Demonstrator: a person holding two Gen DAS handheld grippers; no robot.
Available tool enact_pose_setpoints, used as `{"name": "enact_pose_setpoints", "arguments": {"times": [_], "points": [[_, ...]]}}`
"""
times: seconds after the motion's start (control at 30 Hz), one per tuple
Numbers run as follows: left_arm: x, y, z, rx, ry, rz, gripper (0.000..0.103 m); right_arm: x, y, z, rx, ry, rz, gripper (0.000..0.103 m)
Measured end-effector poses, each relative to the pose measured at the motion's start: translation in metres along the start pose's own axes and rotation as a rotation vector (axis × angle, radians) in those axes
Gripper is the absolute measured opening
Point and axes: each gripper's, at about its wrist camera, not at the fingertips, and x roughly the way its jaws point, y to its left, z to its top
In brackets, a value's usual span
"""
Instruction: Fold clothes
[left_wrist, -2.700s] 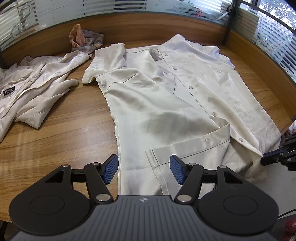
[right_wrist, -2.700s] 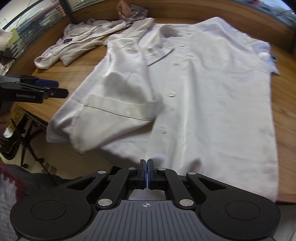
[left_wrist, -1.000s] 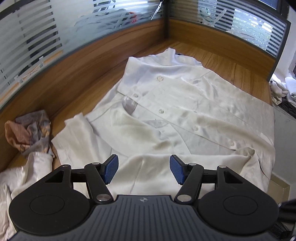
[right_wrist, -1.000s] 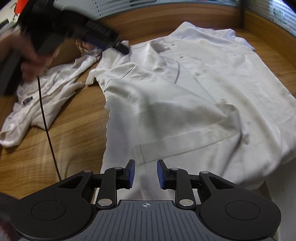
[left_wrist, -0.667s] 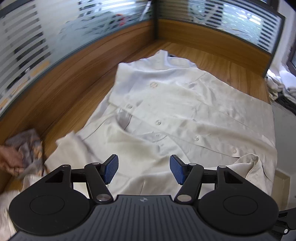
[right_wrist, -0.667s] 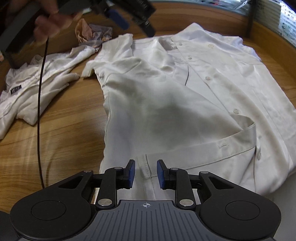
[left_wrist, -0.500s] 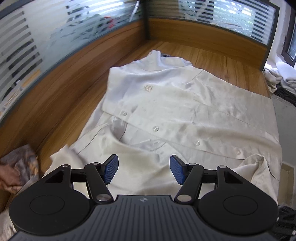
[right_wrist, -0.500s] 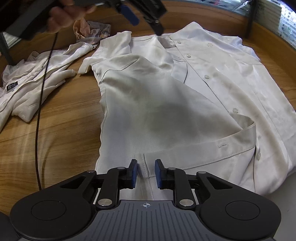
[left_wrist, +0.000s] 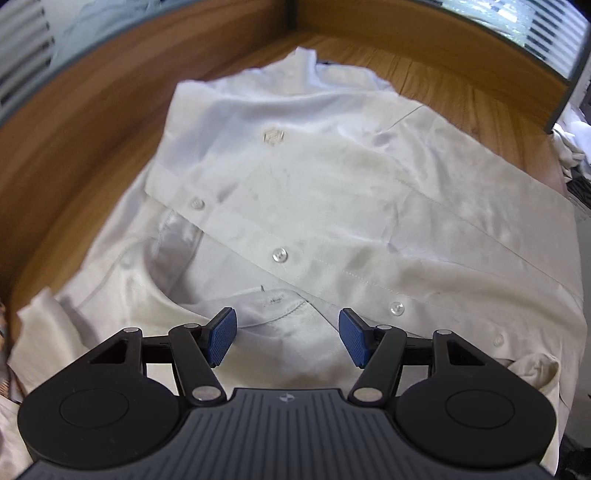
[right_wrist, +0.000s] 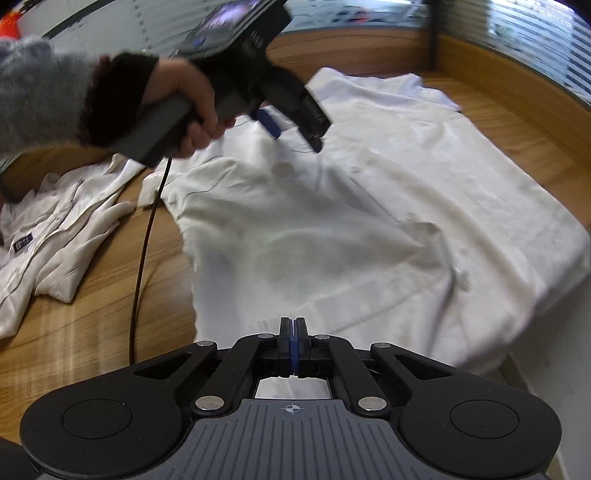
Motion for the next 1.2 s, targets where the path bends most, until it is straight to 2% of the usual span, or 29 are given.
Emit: {"name": "enact_pose_setpoints", "arguments": {"times": [0.17,0.23,0.37,0.53,0.57,0.63,0.7,0.73,0.97,1.1,1.17,1.2], "points": [[0.008,-0.002,-0.005,-0.015,-0.005,0.011,0.060,-0.002,-0.011,-0.006,0.028,0.026,0.000,0.002],[0.007,-0.003,-0.007,-0.024,-0.018,0.009,0.053,-0.002,-0.013,-0.007,0.033,0.034,0.002,0.003],[0.005,-0.004,-0.011,-0.048,-0.041,0.001,0.037,0.006,-0.009,-0.003,0.014,0.044,0.015,0.004],[0.000,-0.002,-0.015,-0.074,-0.072,0.040,0.005,0.016,-0.003,-0.002,-0.023,0.062,0.040,0.004],[-0.002,0.000,-0.016,-0.082,-0.086,0.049,0.005,0.018,-0.002,-0.002,-0.031,0.066,0.045,0.005],[-0.011,0.006,-0.017,-0.104,-0.120,0.058,0.004,0.022,0.000,-0.001,-0.046,0.073,0.055,0.015],[-0.020,0.013,-0.017,-0.124,-0.149,0.065,0.004,0.029,0.004,-0.001,-0.065,0.076,0.052,0.039],[-0.025,0.016,-0.017,-0.132,-0.162,0.069,0.004,0.033,0.007,-0.001,-0.076,0.080,0.054,0.042],[-0.059,0.041,-0.011,-0.206,-0.242,0.120,0.004,0.053,0.028,-0.003,-0.188,0.081,0.050,0.039],[-0.077,0.057,-0.005,-0.257,-0.287,0.157,0.004,0.052,0.029,-0.004,-0.199,0.073,0.033,0.020],[-0.083,0.065,-0.001,-0.273,-0.307,0.176,0.004,0.049,0.025,-0.004,-0.168,0.069,0.032,0.015],[-0.085,0.067,0.001,-0.277,-0.312,0.179,0.004,0.047,0.024,-0.004,-0.157,0.065,0.027,0.003]]}}
